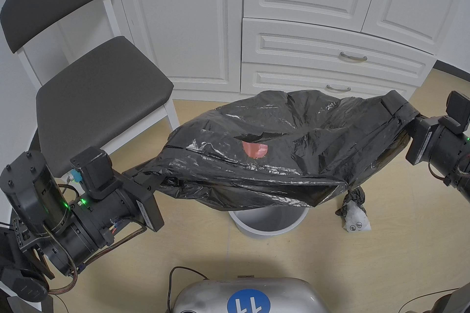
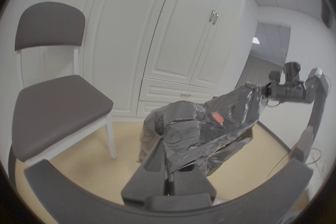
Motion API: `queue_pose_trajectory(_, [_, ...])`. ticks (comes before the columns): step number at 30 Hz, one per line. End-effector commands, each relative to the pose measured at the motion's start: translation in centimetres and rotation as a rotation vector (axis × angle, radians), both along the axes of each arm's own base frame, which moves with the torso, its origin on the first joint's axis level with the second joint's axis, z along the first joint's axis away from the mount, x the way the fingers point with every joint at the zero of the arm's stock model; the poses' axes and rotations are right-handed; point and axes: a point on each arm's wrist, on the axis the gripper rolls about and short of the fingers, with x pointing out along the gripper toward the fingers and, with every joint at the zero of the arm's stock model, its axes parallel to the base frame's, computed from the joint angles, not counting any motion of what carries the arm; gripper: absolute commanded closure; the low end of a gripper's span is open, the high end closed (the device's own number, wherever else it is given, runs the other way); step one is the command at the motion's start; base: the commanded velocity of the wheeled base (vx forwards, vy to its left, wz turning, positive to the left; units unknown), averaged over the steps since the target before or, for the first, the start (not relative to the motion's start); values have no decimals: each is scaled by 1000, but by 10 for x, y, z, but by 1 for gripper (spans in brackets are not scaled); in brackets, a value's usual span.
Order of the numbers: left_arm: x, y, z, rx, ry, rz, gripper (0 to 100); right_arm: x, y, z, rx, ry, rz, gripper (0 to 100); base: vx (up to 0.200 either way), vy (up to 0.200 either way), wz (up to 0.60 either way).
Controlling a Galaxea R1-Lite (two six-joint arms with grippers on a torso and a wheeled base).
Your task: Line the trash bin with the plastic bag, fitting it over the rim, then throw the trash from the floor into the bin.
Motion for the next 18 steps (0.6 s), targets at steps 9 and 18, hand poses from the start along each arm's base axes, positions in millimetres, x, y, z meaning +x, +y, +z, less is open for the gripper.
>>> queue_pose_trajectory(9, [-10, 16, 3, 99, -71, 99, 100, -30, -22, -9, -190, -10, -8, 100, 0, 0, 0])
queue_pose_trajectory(18, [-21, 28, 11, 130, -67, 107, 100, -42, -30, -13, -279, 27, -2, 100, 0, 0, 0])
